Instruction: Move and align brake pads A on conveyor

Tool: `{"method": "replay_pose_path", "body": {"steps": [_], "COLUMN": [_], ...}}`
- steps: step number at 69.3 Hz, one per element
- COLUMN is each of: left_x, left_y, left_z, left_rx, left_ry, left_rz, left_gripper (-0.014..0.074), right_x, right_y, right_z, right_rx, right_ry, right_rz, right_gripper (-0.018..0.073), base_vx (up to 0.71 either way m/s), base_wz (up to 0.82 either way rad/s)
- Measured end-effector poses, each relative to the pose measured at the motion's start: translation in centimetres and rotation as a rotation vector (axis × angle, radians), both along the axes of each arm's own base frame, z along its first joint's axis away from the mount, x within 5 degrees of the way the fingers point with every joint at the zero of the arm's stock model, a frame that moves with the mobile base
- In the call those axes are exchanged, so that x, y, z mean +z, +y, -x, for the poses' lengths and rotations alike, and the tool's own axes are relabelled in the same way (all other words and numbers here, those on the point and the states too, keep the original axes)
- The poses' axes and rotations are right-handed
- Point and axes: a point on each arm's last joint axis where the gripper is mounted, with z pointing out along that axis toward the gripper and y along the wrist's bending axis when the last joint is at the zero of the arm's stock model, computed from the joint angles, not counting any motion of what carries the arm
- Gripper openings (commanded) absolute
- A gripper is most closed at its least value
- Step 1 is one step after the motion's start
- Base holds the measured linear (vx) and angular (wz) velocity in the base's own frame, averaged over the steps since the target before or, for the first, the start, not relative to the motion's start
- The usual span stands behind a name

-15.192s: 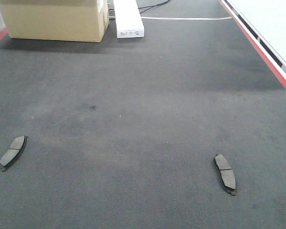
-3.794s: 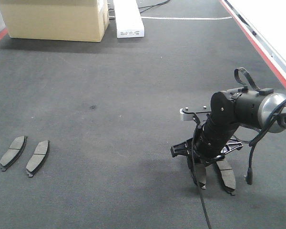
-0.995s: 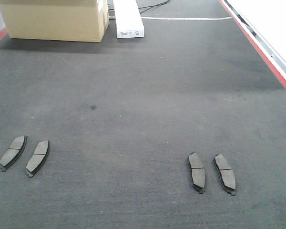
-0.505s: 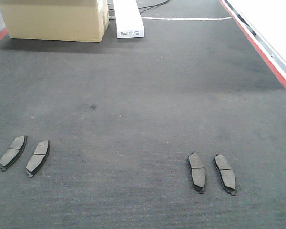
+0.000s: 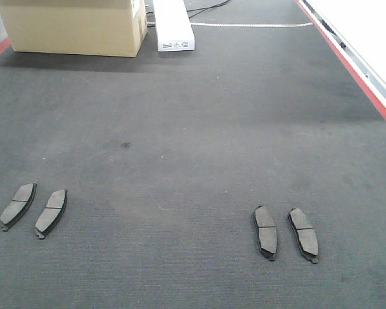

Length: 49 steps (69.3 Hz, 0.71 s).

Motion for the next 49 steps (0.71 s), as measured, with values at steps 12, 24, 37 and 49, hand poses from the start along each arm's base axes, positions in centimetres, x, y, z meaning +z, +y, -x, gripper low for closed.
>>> {"method": "replay_pose_path", "body": {"steps": [12,24,37,49], "left_x": [0.1,-0.1,-3.4,-7.2], "left_y": [0.2,0.1,0.1,0.2], "left_z": [-0.1,-1.3,-3.4,-3.6], "left_rx": [0.013,0.019,0.065,0.086], "left_ry": [-0.017,-0.148,-0.268,-0.371], "left_rz": [-0.023,-0.027,-0.025,-0.023], "left_gripper": [-0.0006,-0.0006,-0.0006,-0.0006], "right_x": [0.0,0.0,0.0,0.0], "right_y": [0.0,0.0,0.0,0.0], "right_z": [0.0,0.0,0.0,0.0], "right_rx": [0.0,0.0,0.0,0.0], "right_ry": [0.0,0.0,0.0,0.0], "right_rz": [0.0,0.0,0.0,0.0], "right_gripper": [-0.0007,-0.0007,-0.0007,-0.0007], "base_vx": [0.0,0.0,0.0,0.0], "base_wz": [0.0,0.0,0.0,0.0]}}
